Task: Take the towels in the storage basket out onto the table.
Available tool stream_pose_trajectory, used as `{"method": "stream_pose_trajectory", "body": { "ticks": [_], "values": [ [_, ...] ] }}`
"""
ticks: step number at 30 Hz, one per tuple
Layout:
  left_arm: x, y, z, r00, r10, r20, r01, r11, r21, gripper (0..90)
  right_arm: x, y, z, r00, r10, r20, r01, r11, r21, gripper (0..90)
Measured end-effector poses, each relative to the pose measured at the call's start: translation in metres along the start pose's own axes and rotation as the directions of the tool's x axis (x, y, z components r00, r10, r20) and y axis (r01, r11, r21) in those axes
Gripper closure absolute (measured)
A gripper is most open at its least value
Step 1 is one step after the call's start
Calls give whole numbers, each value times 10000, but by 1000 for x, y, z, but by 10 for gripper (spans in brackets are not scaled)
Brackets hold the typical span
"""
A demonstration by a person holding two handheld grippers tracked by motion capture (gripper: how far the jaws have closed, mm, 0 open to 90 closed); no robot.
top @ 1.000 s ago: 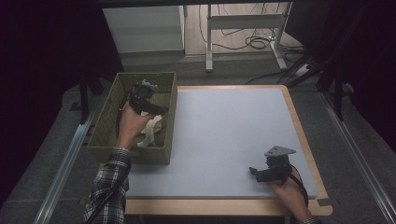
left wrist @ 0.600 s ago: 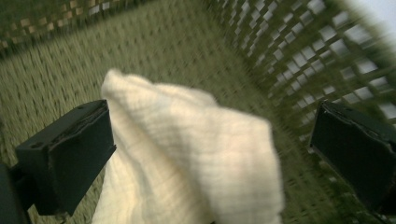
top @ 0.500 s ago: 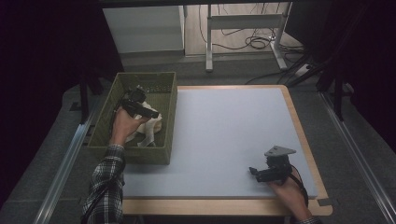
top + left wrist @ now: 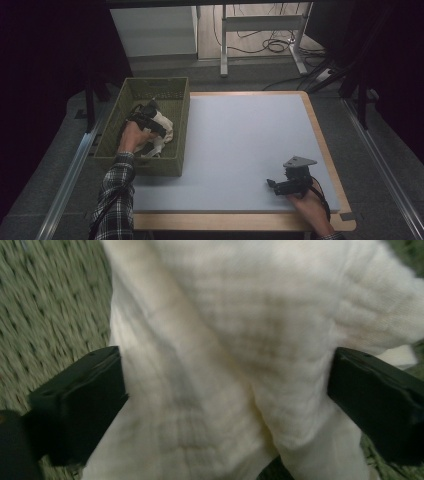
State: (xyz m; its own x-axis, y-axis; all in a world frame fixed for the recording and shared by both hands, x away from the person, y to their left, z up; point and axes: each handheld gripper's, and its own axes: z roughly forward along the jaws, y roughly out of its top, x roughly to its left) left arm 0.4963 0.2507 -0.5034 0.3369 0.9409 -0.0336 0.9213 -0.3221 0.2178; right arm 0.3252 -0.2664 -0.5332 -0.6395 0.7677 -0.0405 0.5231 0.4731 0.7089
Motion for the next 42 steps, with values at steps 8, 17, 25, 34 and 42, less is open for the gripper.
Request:
{"method": "stream_pose_trajectory", "body": {
  "ticks": [8,17,25,34,42],
  "values": [
    [3,-4,-5,9981,-159,602,146,9997,219,600,0,0,0,10000,1,-2,-1,10000,0,29],
    [4,-9,-17,9997,-12,253,23,9989,-461,773,0,0,0,10000,5,-6,-5,10000,1,30],
    [6,-20,-55,9994,167,309,-100,9786,-2053,770,0,0,0,10000,-21,-3,21,10000,-5,30],
    [2,-29,-90,9987,514,30,-478,9470,-3177,768,0,0,0,10000,-35,15,35,10000,0,30],
    [-6,-34,-112,9958,909,-143,-892,9153,-3927,764,0,0,0,10000,-34,6,34,10000,-2,30]
  ]
}}
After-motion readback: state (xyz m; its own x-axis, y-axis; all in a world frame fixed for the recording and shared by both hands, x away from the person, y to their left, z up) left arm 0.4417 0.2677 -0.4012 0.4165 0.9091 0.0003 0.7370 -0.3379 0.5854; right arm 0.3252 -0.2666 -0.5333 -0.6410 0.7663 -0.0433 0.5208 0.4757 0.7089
